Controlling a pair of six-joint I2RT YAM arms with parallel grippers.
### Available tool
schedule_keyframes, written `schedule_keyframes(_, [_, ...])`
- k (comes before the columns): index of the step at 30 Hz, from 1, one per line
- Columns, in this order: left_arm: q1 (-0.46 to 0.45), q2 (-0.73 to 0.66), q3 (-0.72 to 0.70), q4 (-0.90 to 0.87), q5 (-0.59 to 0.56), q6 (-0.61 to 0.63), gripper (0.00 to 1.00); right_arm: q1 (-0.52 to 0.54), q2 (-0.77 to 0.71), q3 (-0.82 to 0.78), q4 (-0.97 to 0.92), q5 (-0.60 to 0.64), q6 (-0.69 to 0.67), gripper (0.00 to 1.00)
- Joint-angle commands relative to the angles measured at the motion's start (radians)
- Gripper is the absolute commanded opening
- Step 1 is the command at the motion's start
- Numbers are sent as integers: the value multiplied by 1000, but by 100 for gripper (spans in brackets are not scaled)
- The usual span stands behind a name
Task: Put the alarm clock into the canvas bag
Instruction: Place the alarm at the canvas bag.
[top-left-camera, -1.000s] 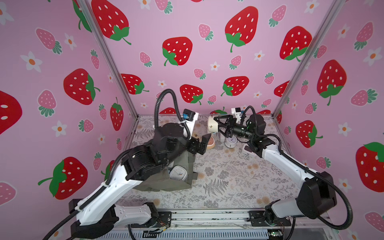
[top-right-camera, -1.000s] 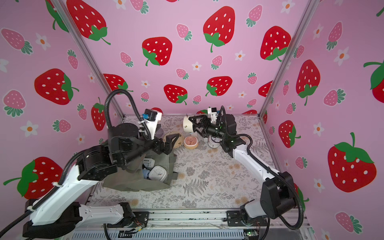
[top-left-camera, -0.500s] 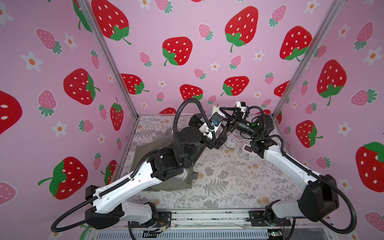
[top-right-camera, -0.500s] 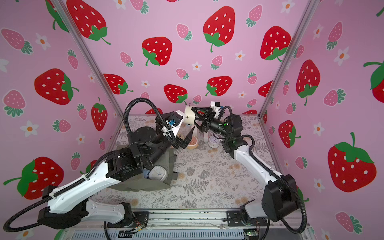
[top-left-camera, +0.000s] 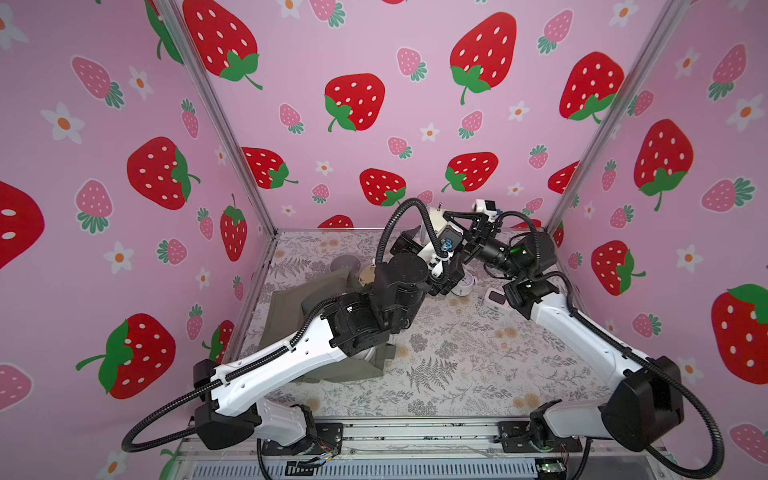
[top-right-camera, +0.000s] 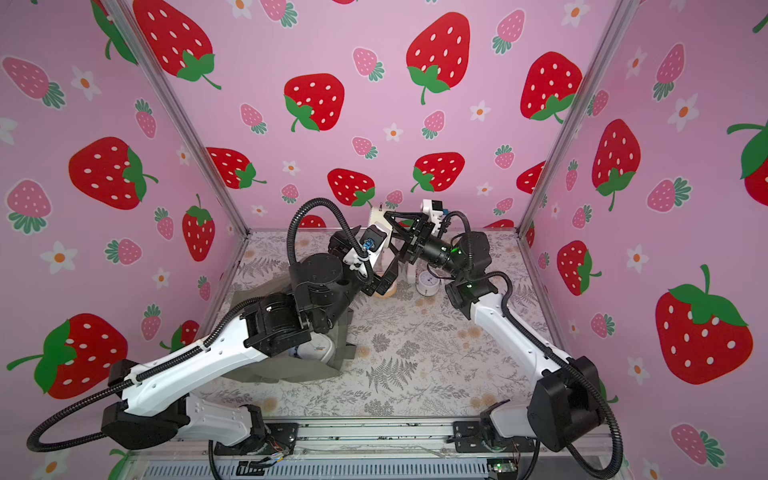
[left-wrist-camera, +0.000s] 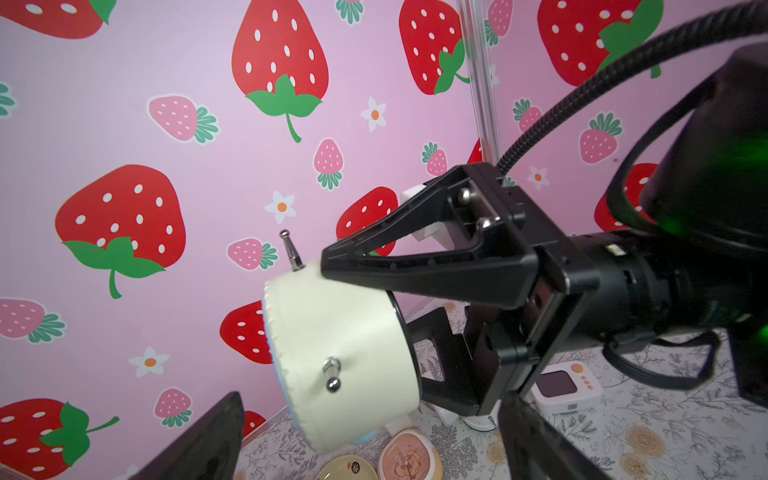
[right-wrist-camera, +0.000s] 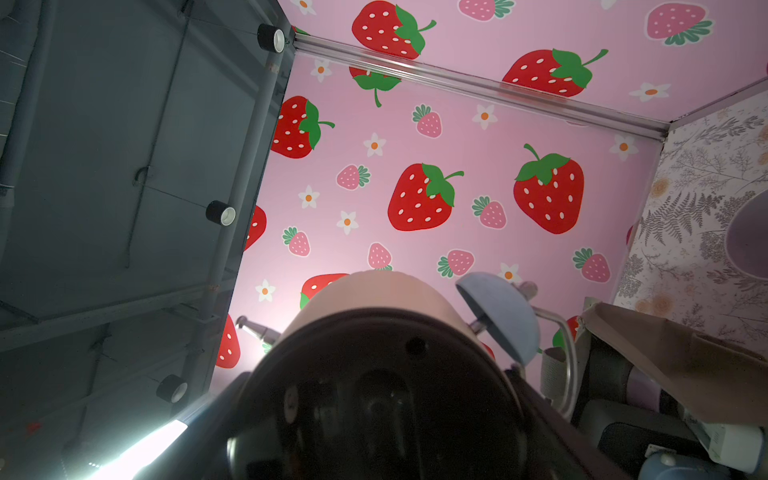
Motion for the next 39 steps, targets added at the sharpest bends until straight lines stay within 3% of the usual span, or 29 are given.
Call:
schedule_keyframes(1, [5,13,53,37,-60,5,93,18,-49,18,130,-3,58,69])
schedule_keyframes(12, [11,38,85,41,-104,-4,81,39,-57,10,144,-15,74,68])
schedule_keyframes(19, [11,38,86,56,-93,-5,54,40,-65,-1,147,-18,79,68])
schedule_keyframes(21, [12,34,79,54,-66,9,50,39,-66,-1,149,-18,79,69])
schedule_keyframes(23, [13,25,64,66,-28,14,50,40,-67,-1,148,-18,79,79])
schedule_keyframes(25, [15,21,56,69,-5,25,49,40,-71,-1,108,-10,67,100])
schedule_keyframes(33, [60,-58,-37,91,88,241,49,-52,-150,2,-72,-25,24,100])
schedule_keyframes(39, [115,-147,-116,41,216,490,47,-172,-241,65,-504,-122,-103,100])
